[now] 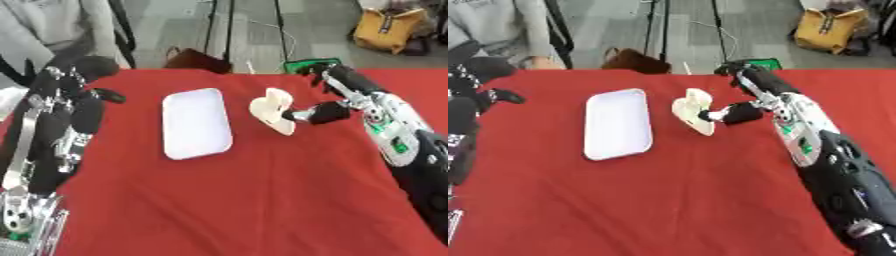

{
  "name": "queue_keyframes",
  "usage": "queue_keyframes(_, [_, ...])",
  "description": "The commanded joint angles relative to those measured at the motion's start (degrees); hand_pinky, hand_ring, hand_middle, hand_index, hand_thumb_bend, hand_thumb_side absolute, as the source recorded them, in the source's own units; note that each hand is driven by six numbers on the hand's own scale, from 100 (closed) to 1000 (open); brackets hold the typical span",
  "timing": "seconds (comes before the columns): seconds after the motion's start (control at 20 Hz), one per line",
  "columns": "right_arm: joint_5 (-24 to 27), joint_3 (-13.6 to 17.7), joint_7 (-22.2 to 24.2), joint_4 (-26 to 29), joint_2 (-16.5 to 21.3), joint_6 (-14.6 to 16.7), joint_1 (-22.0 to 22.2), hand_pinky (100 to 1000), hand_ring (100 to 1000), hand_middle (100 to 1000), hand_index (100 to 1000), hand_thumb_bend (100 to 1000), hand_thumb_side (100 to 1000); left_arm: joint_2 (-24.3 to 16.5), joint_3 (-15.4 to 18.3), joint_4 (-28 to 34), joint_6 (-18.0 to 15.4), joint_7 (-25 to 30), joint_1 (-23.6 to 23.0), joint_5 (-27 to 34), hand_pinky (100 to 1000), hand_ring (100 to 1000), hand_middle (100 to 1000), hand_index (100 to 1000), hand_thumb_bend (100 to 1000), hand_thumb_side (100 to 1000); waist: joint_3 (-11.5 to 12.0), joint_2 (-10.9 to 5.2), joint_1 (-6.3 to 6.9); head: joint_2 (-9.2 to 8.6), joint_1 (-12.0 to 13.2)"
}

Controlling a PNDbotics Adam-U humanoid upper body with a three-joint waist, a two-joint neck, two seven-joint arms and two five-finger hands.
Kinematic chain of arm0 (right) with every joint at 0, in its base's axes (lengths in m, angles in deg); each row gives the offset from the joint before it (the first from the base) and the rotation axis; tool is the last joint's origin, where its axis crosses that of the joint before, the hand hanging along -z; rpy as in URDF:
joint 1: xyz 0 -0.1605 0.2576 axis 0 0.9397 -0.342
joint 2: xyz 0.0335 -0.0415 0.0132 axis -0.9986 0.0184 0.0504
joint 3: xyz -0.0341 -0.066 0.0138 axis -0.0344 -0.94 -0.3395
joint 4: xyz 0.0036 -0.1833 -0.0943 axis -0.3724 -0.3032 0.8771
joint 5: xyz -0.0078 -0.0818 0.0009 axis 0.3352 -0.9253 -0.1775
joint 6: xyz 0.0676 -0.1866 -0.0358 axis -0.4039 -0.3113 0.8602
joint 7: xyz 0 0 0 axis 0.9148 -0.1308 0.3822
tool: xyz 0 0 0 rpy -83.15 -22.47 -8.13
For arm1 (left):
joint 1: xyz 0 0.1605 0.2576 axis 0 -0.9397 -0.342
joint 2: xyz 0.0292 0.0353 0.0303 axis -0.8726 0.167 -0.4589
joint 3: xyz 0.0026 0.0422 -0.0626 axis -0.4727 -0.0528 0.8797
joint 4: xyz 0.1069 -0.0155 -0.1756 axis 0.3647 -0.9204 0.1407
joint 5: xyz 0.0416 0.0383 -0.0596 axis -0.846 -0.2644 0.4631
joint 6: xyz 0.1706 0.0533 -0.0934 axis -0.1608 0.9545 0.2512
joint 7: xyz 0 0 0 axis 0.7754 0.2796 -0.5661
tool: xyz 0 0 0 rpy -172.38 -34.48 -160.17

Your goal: Pick up objects on the table and place them in the box.

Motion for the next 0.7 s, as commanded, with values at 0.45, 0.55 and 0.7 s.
queue_keyframes(0.45, [-1.32, 1.96, -2.19, -4.16, 0.21, -0.15, -2.53, 543, 667, 781, 885, 654, 538, 0.02, -0.69, 1.23, -0.06, 0.99, 1.19, 0.83, 614, 798, 713, 914, 525, 602, 1.68, -0.91, 0.35, -0.92, -0.57])
queue_keyframes(0.55, [-1.45, 2.32, -2.47, -5.29, 0.25, -0.45, -2.82, 534, 656, 771, 875, 646, 537, 0.13, -0.9, 1.23, -0.09, 1.21, 1.26, 0.97, 614, 798, 713, 914, 524, 603, 2.14, -0.84, 0.45, -1.01, -0.8])
queue_keyframes(0.7, [-1.51, 2.59, -2.87, -6.27, 0.22, -0.44, -3.11, 528, 650, 766, 870, 643, 537, 0.2, -0.99, 1.23, -0.08, 1.37, 1.28, 1.1, 614, 798, 712, 914, 523, 605, 2.42, -0.76, 0.55, -1.02, -0.97])
